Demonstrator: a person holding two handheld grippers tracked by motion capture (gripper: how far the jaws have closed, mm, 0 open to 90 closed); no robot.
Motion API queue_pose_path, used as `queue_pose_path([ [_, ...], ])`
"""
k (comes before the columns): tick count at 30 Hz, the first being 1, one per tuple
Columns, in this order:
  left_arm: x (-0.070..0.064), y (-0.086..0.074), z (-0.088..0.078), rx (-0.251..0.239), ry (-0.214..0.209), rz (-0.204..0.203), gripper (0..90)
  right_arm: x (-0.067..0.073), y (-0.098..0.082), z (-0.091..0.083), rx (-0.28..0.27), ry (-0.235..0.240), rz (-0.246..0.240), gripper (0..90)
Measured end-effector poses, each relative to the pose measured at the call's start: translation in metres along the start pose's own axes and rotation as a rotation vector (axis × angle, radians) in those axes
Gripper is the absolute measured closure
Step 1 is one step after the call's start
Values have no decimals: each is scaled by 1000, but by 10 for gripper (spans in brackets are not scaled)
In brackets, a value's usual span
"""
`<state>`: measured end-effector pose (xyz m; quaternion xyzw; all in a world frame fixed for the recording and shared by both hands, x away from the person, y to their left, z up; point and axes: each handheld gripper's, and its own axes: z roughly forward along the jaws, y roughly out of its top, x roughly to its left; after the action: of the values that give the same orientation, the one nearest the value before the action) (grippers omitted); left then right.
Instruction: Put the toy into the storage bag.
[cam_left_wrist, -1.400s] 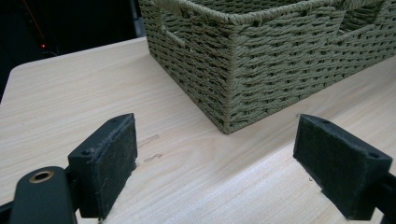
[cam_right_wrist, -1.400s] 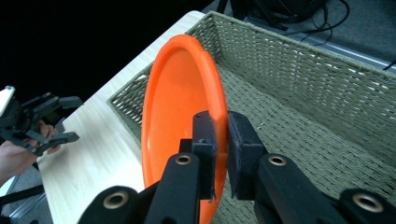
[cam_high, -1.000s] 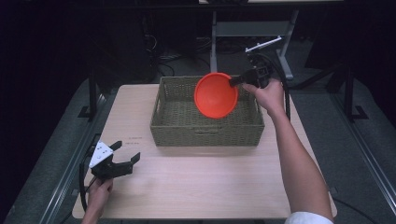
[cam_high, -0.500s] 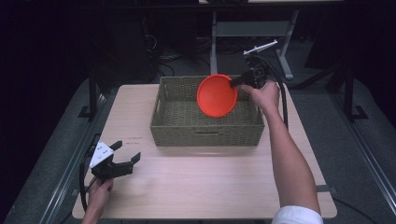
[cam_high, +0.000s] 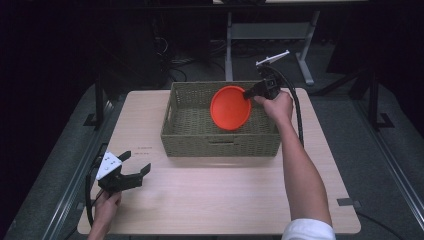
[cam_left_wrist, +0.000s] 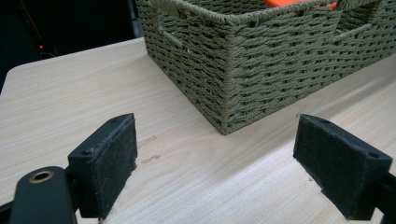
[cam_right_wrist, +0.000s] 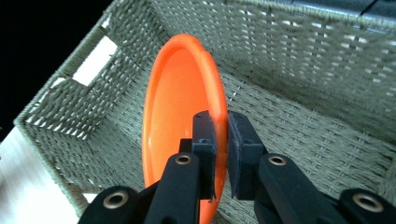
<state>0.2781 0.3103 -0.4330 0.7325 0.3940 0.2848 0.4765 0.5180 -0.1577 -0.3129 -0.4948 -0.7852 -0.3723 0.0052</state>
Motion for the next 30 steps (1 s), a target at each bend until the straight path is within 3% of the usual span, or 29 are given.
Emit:
queue_pose_path([
  [19,-1,0,0,-1,-2,-2,130,-13,-13,39,103,-1,44,821],
  [30,-1,0,-1,-3,-2,1,130,-19,-19,57,175,-41,68,821],
])
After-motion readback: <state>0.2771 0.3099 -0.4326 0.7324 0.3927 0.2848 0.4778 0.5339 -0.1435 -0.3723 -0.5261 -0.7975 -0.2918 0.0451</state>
